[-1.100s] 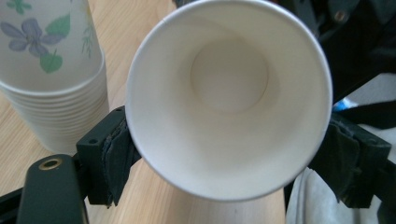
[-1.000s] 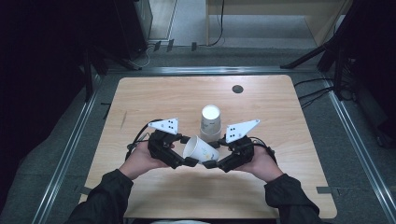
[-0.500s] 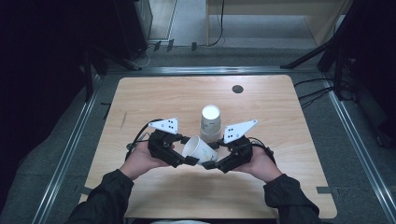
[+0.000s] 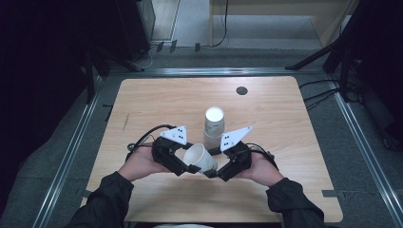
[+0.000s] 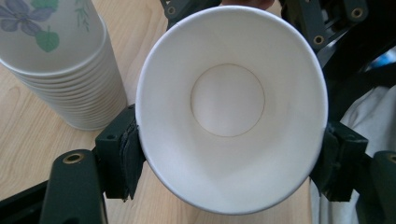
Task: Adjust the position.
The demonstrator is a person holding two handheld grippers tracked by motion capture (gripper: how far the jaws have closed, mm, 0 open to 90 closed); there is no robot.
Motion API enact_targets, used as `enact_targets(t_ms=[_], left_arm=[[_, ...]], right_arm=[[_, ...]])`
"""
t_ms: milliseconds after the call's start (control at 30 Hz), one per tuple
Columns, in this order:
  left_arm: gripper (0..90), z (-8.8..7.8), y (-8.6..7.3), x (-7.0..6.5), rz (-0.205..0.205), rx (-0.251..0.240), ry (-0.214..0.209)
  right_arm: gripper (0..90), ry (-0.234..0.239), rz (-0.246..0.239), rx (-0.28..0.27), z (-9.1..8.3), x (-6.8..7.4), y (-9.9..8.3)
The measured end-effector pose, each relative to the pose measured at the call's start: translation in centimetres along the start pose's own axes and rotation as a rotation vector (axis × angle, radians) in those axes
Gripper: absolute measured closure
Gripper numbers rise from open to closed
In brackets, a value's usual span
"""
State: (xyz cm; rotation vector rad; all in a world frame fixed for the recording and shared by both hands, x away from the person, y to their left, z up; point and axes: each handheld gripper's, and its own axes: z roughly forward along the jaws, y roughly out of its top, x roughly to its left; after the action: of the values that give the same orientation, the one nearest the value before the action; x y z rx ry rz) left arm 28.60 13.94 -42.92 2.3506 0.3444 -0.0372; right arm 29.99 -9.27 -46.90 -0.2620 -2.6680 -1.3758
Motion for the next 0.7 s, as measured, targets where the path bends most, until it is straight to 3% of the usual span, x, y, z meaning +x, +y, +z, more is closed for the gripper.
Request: enact_targets(t_ms=[167,400,700], left_arm=[[24.0,0.7,0.1,-0.5,0.037,0.062,0.011],[24.0,1.3,0.2,-1.0,0.080,0.112,0.026],[24.0,1.8,0.1,-1.1,0.089,0.144,0.024]], right_arm=[[23.6,0.004,-0.020,0.040,1.1,0.2,-0.1],[25.8,0.021,-0.027,0.071,2.1,0.5,-0.2],[31.7,0.045,-0.027,0.097,2.8,0.6,-0.4]])
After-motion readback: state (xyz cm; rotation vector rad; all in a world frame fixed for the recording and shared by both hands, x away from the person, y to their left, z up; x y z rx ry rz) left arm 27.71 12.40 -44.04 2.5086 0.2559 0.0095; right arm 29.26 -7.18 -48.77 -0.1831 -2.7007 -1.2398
